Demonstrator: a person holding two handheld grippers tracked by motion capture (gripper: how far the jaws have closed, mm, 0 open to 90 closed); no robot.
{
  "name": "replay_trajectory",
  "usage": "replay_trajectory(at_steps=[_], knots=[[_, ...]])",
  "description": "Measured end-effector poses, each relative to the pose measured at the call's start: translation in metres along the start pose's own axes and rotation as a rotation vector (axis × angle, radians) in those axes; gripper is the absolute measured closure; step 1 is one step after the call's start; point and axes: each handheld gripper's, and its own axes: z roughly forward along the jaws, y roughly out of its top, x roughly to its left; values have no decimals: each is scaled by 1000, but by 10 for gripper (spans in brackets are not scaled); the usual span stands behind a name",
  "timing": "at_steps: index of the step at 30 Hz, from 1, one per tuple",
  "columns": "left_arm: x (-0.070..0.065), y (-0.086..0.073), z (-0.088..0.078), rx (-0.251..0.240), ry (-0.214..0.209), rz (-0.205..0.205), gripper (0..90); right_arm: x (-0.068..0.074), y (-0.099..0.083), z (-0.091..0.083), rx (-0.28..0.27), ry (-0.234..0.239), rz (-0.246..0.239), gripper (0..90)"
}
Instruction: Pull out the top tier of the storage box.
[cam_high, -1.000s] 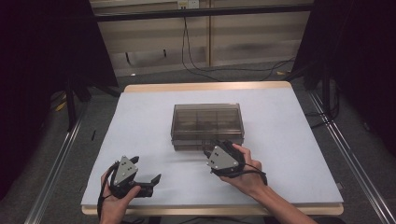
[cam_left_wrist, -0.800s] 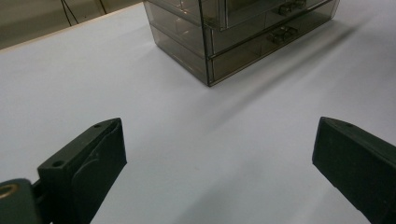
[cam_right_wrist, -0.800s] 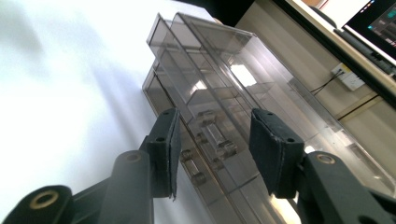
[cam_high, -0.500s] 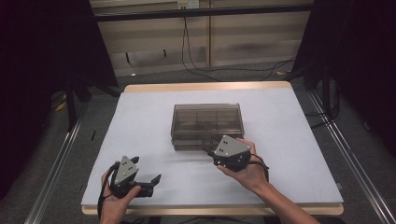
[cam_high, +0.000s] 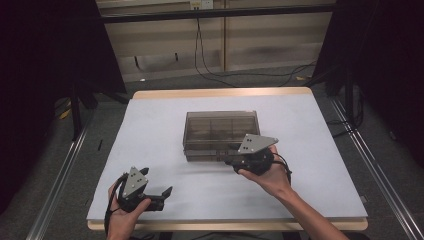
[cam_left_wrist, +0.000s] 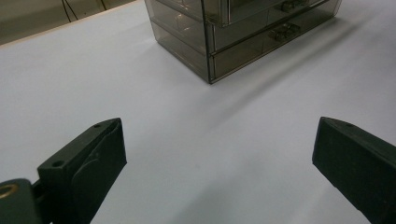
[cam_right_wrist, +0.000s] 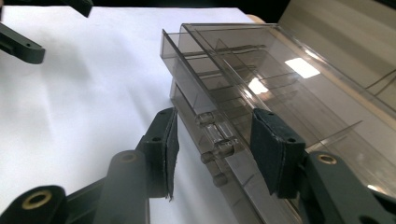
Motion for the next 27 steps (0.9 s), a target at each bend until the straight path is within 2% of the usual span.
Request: replay_trajectory(at_steps=[6,7,11,12,14,15,20,21,27], knots=[[0,0,-1,-5,5,-6,28,-10,2,0,28,70,26,527],[0,0,-1,-5,6,-5,27,-13,3,-1,30,100,29,531],[0,0,0,-1,7,-2,28,-17,3,-2,54,120,27,539],[-1,0,0,-4,5,-3,27,-21,3,-2,78,142,29,545],[0,0,0,-4,5,-3,27,-25,3,-3,96,147,27,546],[0,0,0,-4,5,-3,27,-29,4,-4,116,173,37,547],[0,0,0,1,2,1,28,-36,5,-6,141,202,41,550],[-1,0,1,-3,2,-3,28,-39,6,-5,163,227,39,557],[-1,0,1,3,5,0,28,-50,10,-5,182,236,43,564]])
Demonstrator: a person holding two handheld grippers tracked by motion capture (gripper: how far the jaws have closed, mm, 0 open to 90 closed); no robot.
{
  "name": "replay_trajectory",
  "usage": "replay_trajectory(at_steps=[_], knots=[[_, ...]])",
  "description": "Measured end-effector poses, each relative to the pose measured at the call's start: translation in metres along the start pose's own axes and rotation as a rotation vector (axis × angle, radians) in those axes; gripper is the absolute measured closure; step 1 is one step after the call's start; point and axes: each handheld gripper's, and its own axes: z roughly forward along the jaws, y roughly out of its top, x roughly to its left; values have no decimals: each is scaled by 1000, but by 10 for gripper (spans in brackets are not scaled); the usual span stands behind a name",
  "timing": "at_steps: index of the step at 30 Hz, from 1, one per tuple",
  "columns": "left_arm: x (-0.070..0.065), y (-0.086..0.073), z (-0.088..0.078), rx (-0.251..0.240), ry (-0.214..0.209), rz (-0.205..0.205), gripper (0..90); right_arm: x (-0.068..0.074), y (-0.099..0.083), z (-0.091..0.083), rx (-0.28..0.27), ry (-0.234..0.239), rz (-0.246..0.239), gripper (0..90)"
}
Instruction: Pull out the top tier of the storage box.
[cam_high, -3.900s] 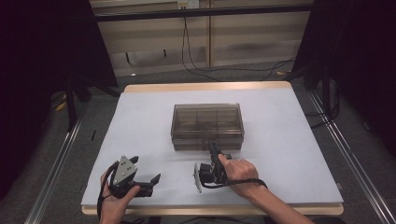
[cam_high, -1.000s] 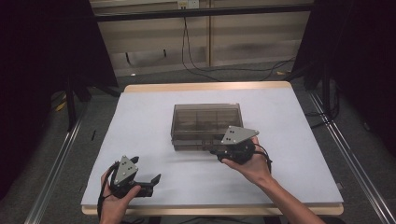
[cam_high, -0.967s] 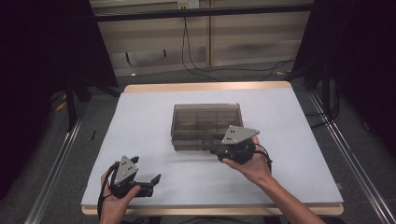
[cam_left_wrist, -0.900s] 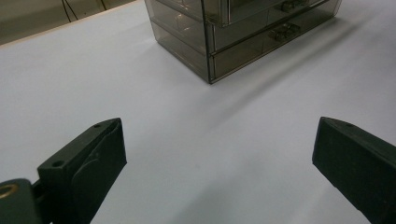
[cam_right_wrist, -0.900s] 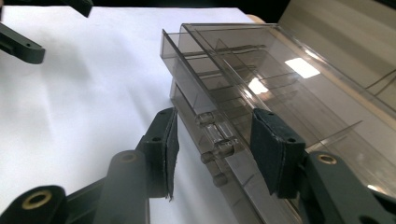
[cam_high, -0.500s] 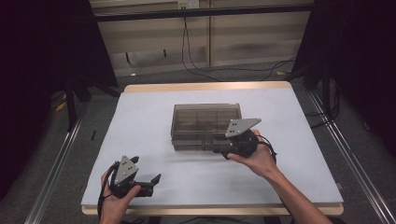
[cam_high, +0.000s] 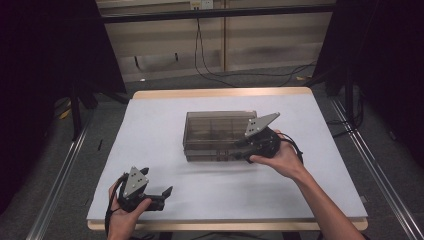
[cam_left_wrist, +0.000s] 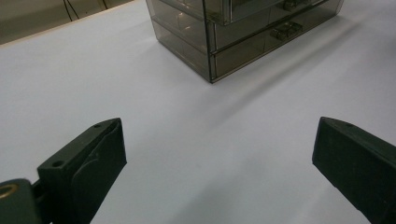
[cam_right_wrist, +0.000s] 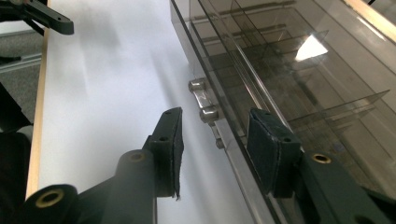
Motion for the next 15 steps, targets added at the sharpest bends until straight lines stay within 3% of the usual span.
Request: replay_trajectory(at_steps=[10,15], knots=[[1,0,0,1,1,0,27,-15,6,5,116,49,-15,608],[0,0,0,1,0,-2,28,-19,12,9,192,96,-27,639]])
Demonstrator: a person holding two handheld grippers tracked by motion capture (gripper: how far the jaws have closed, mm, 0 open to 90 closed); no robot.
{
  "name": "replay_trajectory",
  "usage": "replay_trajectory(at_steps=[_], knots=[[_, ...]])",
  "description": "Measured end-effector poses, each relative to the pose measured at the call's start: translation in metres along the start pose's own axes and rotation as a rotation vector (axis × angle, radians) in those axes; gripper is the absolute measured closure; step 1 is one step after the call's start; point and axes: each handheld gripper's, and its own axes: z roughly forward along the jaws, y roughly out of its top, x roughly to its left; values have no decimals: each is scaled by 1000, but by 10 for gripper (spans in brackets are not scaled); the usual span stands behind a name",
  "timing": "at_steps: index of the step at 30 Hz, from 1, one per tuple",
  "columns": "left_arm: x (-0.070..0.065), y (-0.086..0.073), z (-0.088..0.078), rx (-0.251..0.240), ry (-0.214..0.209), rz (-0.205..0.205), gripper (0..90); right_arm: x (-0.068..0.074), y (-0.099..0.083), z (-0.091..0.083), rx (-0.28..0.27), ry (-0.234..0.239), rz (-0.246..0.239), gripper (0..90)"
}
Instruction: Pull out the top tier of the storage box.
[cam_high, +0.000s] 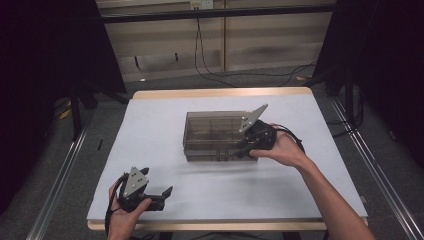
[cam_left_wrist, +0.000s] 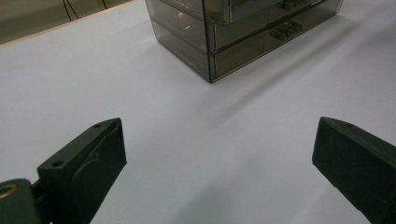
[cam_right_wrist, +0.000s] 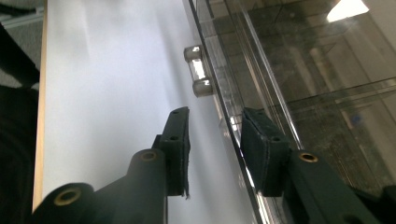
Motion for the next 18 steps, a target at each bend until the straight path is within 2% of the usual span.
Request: replay_trajectory(at_steps=[7,13,18], knots=[[1,0,0,0,2,3,28,-6,7,3,94,9,-50,724],[0,0,0,0,-4,-1,28,-9,9,4,115,25,-42,770],[0,0,1,2,-7,2,28,-10,13,4,145,26,-56,813]])
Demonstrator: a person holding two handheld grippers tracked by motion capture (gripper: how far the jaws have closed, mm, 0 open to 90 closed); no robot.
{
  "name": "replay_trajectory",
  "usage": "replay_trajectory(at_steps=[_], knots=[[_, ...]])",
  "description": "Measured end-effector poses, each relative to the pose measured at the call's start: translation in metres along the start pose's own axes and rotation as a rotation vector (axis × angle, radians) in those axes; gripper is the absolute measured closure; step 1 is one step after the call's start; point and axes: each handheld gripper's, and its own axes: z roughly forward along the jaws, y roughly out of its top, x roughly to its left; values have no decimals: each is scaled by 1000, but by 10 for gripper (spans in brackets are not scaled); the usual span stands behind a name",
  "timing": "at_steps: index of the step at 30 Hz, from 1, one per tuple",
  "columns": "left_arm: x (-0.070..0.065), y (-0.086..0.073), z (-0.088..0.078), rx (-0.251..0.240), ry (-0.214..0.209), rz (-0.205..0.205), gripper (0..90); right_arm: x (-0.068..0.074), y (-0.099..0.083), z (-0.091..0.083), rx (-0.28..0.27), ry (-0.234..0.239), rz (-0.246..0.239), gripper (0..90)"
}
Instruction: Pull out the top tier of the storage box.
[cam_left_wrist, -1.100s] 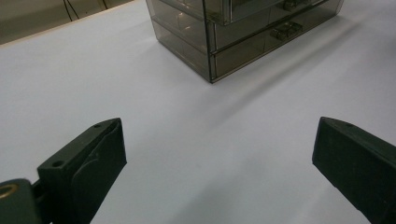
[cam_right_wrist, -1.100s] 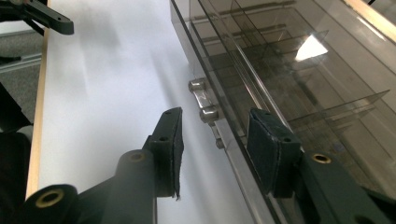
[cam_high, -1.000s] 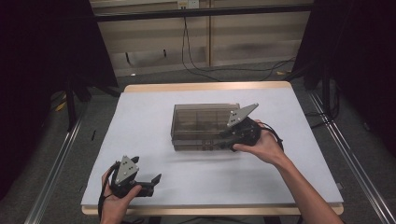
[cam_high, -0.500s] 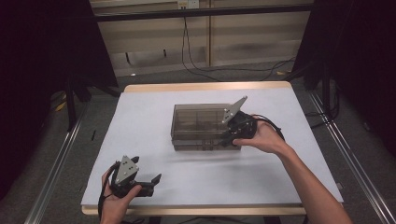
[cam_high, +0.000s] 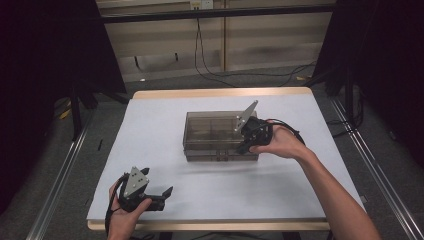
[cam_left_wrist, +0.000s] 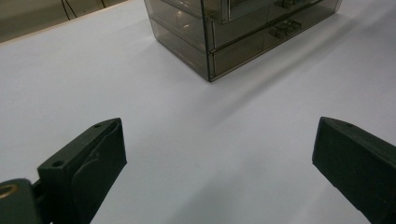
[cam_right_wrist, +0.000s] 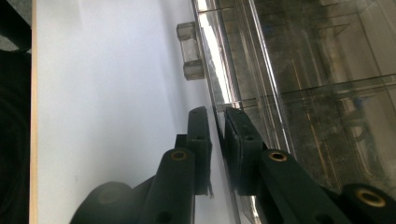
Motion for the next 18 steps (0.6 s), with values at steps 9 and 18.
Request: replay_trajectory(at_steps=[9,18], knots=[[1,0,-1,2,2,1,28,-2,0,3,19,12,-25,847],[1,0,0,0,5,-1,27,3,0,4,19,6,-47,864]])
